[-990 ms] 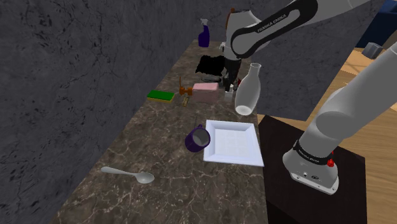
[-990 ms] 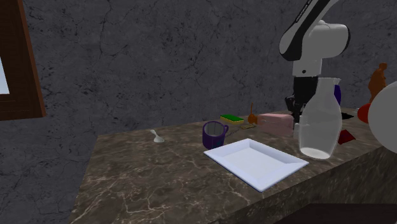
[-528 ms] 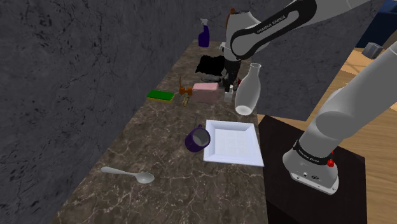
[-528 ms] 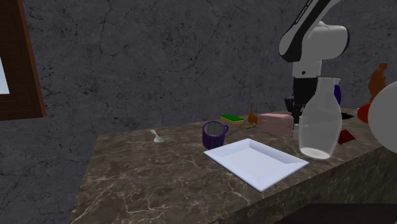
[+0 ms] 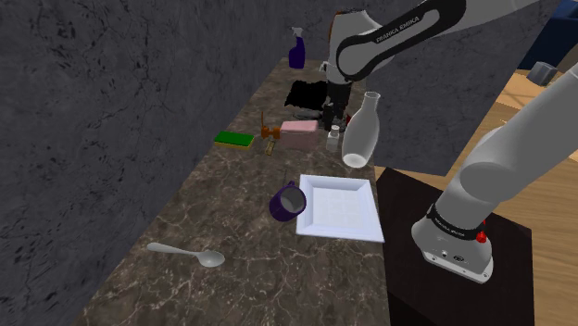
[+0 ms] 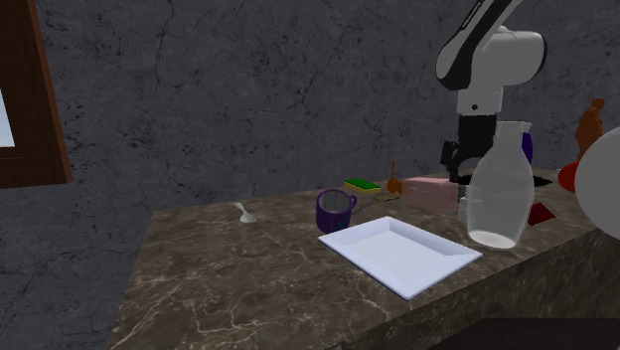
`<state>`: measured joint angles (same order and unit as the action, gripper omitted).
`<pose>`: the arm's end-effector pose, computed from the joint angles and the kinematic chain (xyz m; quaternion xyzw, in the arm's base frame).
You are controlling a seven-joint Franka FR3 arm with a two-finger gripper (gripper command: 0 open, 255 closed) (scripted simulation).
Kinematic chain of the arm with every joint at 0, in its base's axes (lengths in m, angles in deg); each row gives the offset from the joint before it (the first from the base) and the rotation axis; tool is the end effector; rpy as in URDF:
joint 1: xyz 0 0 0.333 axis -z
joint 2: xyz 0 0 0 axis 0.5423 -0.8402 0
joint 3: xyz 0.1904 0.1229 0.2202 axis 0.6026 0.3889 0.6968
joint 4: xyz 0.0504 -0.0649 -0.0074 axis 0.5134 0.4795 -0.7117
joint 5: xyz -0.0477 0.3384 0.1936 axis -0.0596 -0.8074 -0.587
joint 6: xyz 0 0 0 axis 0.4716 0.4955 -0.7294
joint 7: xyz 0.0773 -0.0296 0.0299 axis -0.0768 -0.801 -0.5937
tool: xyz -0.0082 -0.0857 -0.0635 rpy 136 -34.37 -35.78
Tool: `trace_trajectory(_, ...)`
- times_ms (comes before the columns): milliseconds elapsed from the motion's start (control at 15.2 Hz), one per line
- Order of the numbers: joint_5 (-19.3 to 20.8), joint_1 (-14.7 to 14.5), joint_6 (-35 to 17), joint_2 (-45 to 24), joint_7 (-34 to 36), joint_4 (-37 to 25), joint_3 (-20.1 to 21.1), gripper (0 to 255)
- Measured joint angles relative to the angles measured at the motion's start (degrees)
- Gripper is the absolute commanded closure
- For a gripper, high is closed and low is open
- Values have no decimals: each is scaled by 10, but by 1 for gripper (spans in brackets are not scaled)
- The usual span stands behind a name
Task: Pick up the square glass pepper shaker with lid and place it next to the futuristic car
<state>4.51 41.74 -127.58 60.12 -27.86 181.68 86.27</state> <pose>0.4443 -0.0437 0.3882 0.9993 0.0326 -0.0052 0.0191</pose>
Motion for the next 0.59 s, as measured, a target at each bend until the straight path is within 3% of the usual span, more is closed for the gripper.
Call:
trace_trajectory(198, -2, -1, 47, 20, -2, -27, 0, 0)
trace_trajectory(594, -3, -1, 56, 25, -2, -31, 0, 0)
